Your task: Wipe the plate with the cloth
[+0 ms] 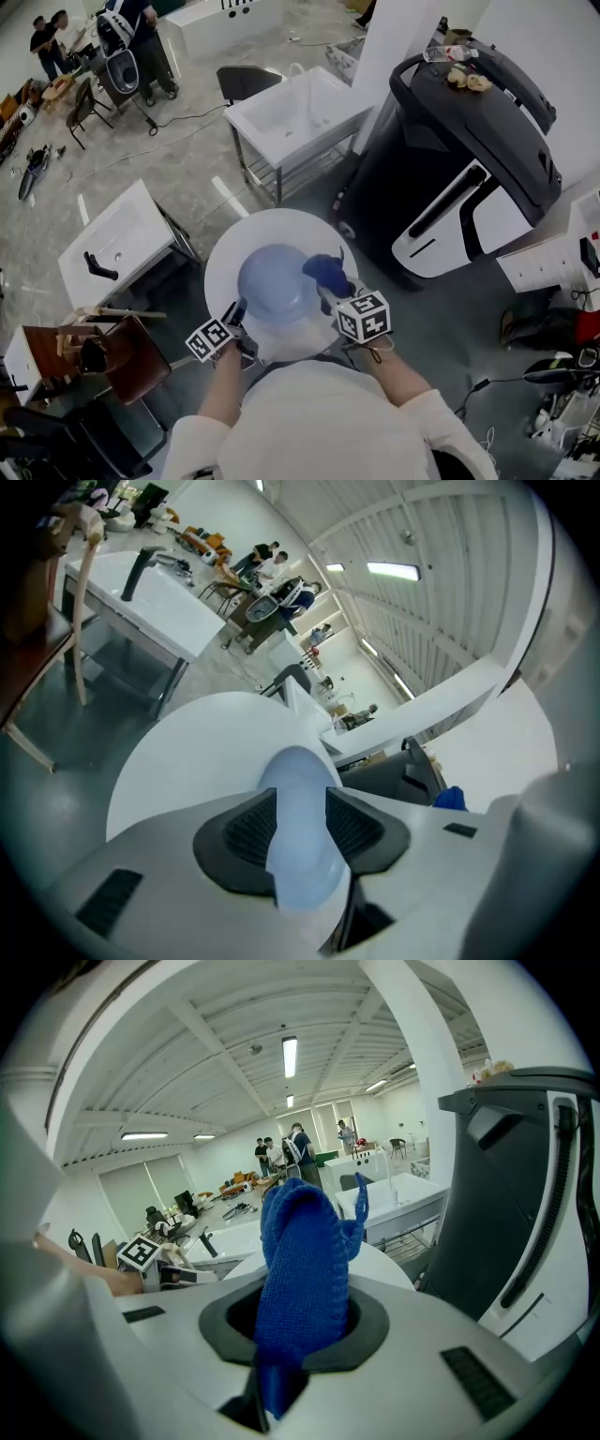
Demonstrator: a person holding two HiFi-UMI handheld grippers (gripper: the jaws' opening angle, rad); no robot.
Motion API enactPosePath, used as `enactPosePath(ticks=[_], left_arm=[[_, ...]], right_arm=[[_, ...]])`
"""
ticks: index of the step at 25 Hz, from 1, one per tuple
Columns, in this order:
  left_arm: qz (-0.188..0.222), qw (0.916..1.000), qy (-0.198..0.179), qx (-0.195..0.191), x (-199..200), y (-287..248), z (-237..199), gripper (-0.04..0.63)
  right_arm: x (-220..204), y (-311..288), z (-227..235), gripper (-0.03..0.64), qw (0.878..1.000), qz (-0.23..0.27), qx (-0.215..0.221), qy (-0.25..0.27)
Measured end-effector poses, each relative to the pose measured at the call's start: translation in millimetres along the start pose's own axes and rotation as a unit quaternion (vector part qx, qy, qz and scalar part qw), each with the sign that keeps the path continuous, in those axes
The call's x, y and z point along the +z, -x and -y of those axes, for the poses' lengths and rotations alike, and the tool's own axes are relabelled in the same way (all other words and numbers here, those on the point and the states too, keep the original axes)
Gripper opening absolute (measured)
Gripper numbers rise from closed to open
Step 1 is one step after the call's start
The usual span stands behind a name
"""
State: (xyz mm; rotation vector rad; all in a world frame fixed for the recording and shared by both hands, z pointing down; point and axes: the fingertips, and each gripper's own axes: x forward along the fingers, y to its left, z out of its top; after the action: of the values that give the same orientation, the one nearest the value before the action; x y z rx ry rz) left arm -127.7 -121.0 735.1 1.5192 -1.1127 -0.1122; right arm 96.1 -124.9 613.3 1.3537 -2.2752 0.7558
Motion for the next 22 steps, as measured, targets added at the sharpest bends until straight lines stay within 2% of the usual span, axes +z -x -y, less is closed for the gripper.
enactPosePath(ticks=[4, 6, 9, 13, 18, 22], left_arm=[[0.024, 0.9981, -0.029, -0.048, 16, 10, 37, 0.174], [0.043, 0.9949, -0.048, -0.077, 25, 17, 59, 0.135], [0.063, 0.9879, -0.097, -0.104, 35, 27, 90, 0.102], [0.084, 0.9746, -0.159, -0.133, 46, 43, 128, 0.085], [0.106, 0.9518, -0.247, -0.149, 52, 63, 170, 0.06], [0.114, 0.9406, -0.274, -0.164, 50, 78, 193, 0.053]], right_arm=[[1, 2, -4, 0.086, 1.0, 0.003, 0.006, 0.001], [2, 3, -6, 0.085, 1.0, 0.005, 0.01, 0.001], [4, 5, -9, 0.084, 1.0, 0.01, 0.014, 0.002], [7, 8, -16, 0.084, 1.0, 0.017, 0.021, -0.001], [12, 12, -21, 0.085, 0.999, 0.028, 0.03, -0.006], [12, 15, -23, 0.085, 0.999, 0.034, 0.032, -0.01]])
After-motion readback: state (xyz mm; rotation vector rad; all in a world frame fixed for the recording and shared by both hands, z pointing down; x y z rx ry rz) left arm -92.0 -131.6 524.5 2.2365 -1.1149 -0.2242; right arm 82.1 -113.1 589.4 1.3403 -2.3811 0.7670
